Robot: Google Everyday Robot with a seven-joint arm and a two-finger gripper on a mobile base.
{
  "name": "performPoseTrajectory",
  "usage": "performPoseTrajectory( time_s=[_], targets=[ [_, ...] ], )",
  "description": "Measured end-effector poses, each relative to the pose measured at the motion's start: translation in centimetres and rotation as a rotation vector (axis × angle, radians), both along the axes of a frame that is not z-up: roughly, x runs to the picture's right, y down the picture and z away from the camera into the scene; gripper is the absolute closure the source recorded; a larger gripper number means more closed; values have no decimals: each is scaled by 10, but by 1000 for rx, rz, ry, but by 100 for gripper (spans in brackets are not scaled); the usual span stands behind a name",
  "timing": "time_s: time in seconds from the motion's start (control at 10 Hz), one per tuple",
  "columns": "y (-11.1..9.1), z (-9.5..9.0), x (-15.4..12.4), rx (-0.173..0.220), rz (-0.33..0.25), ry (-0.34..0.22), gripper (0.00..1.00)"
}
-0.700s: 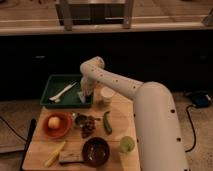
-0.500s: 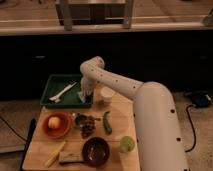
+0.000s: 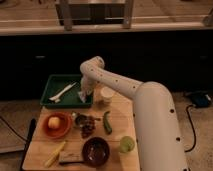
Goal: Place towel in tray
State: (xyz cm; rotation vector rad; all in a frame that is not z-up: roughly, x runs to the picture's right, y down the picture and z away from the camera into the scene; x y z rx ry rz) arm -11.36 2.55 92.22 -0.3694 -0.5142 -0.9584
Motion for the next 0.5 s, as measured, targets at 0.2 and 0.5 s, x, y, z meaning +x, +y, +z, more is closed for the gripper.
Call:
performPoseTrajectory(
  time_s=[0.2,0.5],
  targets=[
    [-1,-1,-1,3,-5,-2,97],
    [-5,-10,-7,13,-24,-12,97]
  ],
)
